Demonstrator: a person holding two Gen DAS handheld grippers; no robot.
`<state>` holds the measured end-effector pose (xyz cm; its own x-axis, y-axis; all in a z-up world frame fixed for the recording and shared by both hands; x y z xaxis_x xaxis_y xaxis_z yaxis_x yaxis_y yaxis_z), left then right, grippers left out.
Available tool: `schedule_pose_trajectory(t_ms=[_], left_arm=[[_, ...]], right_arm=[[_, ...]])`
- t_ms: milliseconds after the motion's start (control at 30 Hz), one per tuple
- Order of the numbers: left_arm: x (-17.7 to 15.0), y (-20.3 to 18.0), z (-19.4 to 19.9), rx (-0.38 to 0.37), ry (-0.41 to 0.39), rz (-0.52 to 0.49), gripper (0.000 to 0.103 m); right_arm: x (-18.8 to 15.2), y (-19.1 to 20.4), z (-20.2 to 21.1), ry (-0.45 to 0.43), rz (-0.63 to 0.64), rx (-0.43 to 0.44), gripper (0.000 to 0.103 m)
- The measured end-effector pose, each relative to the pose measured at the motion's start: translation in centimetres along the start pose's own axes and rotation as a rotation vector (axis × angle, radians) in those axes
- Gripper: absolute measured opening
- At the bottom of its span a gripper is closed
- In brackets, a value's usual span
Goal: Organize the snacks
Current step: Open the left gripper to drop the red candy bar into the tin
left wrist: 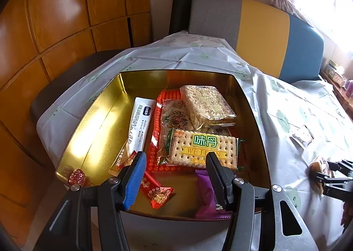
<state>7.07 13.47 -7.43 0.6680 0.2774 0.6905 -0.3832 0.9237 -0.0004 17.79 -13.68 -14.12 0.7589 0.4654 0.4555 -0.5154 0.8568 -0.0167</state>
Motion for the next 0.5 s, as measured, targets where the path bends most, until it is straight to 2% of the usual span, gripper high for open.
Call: schedule_pose_trajectory(t_ms=[300, 500], left_arm=[[0.1, 1.1, -0.4, -0.004, 0.022, 0.035, 0.057], [0.2, 1.7, -0.1, -0.016, 0.005, 0.054, 0.057]], right_arm=[[-0.1, -0.1, 0.1, -0.011, -0.039, -0.011, 0.062], [-0.2, 0.0, 0.2, -0.018, -0.075, -0.047, 0.064]])
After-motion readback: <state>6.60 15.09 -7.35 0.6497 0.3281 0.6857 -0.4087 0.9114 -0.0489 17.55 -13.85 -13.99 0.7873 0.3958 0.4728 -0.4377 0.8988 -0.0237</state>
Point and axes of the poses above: each gripper's, at about its wrist camera, not at the fingertips, and z roughly against the way its jaws point, y to its left, x to its top, the point moved 7 cm from there along -z, roughly the way its jaws point, and after that the axes turned 1 degree about -y, right-handed, at the moved point
